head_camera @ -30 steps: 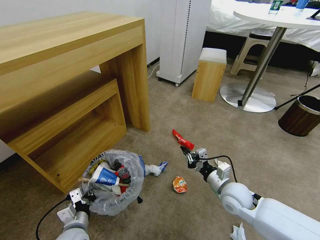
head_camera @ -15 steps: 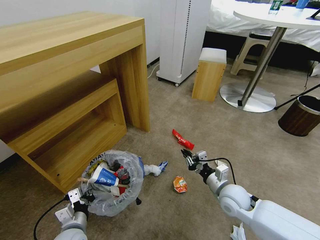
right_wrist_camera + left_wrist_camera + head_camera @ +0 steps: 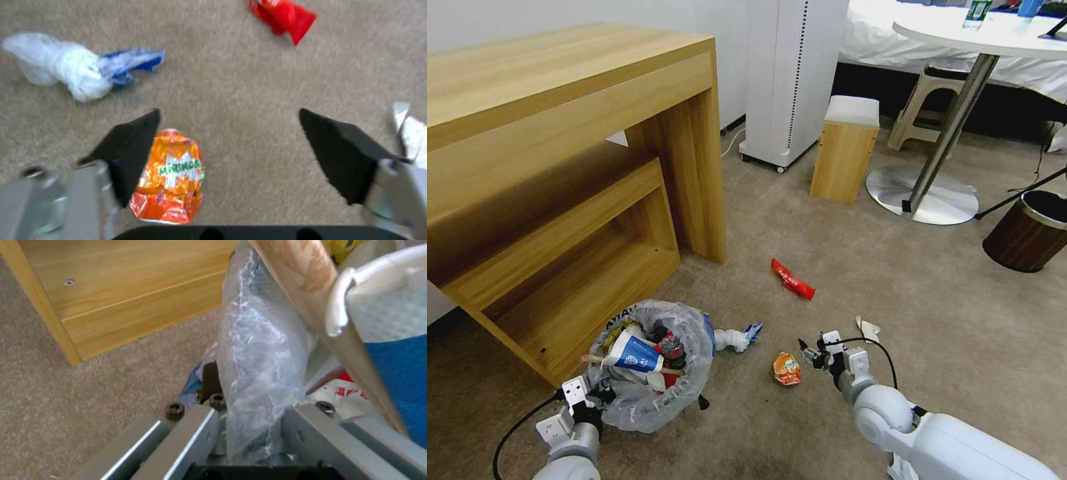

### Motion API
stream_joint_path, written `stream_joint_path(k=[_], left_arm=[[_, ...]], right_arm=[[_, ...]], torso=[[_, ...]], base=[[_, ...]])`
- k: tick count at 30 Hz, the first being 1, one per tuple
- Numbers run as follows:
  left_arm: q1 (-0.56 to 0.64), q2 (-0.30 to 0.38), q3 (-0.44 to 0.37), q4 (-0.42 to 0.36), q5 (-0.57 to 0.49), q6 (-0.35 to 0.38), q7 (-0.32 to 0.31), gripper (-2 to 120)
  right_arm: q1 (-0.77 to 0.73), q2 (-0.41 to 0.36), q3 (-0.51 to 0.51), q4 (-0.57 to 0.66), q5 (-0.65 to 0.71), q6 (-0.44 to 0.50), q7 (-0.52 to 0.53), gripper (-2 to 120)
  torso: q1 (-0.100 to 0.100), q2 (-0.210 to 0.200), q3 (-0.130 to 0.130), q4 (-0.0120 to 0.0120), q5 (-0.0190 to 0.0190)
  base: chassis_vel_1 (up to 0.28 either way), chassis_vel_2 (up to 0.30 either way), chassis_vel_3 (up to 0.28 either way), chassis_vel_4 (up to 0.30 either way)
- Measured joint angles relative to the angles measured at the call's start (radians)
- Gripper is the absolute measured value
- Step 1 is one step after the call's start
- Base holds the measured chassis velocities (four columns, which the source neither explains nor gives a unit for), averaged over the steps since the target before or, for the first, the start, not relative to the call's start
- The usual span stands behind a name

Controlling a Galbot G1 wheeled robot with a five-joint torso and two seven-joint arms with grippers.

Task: Pick up the trash bin and place the garbage on the floor into it.

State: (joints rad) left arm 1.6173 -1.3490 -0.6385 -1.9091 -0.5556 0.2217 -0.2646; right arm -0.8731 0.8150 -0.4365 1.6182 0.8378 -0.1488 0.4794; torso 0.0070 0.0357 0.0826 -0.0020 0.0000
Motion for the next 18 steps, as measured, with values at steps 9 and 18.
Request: stream_joint_path(k=[9,18], left_arm=[[-0.013,0.000,0.011,0.018,0.002,-0.002,0.002,1],[-0.017,0.001,0.017,0.028,0.004,-0.003,0.005,1]], right_arm=[[0.040,0.069,-0.060,-0.099,0.003,-0.021,0.014,94],[0.059,0.113,-0.091,-0.148,-0.007,-0.035,0.018,86]], torso=[[0.000,0.000,0.000,0.0001,0.0003],[0.000,0.000,0.000,-0.0002,-0.0003]], base=[[0.000,0.000,0.000,0.000],[0.000,0.000,0.000,0.000]])
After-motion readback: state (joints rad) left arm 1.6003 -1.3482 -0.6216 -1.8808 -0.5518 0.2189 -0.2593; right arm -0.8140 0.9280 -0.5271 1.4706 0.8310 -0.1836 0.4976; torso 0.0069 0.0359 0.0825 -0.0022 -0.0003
